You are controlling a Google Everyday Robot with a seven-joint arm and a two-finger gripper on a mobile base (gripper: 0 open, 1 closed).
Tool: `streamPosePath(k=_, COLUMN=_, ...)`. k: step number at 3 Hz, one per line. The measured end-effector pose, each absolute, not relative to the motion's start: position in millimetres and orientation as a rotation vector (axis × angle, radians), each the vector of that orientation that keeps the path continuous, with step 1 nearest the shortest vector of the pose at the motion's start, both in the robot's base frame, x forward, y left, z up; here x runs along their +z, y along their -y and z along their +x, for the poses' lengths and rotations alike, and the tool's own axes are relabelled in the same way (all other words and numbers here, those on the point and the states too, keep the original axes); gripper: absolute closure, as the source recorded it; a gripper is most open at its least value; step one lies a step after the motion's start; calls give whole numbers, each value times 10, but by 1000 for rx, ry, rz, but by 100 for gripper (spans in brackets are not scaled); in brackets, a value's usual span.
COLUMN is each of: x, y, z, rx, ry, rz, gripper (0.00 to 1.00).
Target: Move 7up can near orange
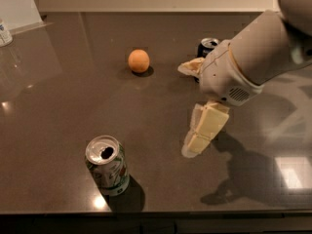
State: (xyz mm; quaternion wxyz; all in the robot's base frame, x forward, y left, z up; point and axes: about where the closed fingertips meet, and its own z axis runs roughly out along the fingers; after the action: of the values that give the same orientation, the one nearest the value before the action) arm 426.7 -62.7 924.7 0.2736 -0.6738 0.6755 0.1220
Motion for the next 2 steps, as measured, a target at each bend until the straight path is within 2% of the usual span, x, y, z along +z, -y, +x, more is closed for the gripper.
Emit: streamPosePath(k=2, x=8831, y=-28, z=3980, rx=614, ry=-1725, rz=-1872, gripper=0)
